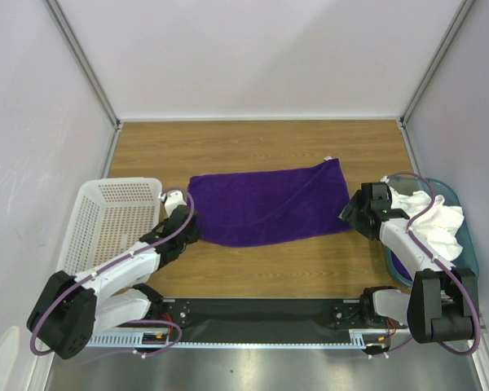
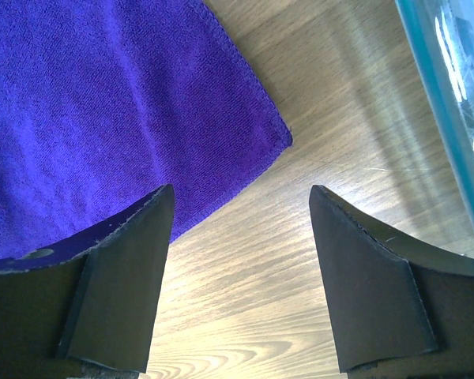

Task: Fold and stack the towels
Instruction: Flatten out the crumpled towel

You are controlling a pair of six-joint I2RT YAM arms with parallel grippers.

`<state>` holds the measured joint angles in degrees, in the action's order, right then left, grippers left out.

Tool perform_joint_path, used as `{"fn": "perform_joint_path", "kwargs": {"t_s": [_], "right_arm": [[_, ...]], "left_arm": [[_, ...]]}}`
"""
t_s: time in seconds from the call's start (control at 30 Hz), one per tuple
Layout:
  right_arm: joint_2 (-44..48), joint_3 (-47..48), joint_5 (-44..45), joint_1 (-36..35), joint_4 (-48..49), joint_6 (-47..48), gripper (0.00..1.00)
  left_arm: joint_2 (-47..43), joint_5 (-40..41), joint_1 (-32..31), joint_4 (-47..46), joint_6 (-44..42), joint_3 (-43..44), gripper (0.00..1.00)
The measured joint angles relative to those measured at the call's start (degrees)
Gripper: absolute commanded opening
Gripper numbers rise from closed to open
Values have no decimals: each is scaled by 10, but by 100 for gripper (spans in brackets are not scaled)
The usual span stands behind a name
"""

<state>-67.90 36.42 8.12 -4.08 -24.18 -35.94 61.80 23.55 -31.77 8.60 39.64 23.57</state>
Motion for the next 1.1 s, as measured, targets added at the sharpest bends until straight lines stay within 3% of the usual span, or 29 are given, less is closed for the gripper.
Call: {"fn": "perform_joint_path", "kwargs": {"t_s": [0.33,0.4,0.43,0.47,0.5,0.53,0.67,0.73,0.9,0.93,1.1], "right_arm": [[0,0,0,2,0,0,74],[0,0,0,2,0,0,74],[0,0,-1,2,0,0,75],[0,0,-1,2,0,0,74],[0,0,-2,2,0,0,74],[0,0,-2,3,0,1,74],[0,0,-5,5,0,4,75],[0,0,-6,6,0,7,75],[0,0,-7,8,0,11,75],[0,0,-7,8,0,12,75],[0,-1,-9,9,0,15,75]], "left_arm": [[-15,31,0,174,103,112,0],[-13,34,0,206,129,119,6],[-11,35,0,223,139,120,15],[-7,36,0,238,147,120,36],[-2,37,0,253,157,120,46],[4,37,0,262,166,118,65],[6,28,0,255,180,96,85],[-2,17,0,229,176,71,90],[-18,-2,0,177,159,23,85],[-17,-3,0,169,157,19,77],[-5,-11,0,126,144,13,60]]}}
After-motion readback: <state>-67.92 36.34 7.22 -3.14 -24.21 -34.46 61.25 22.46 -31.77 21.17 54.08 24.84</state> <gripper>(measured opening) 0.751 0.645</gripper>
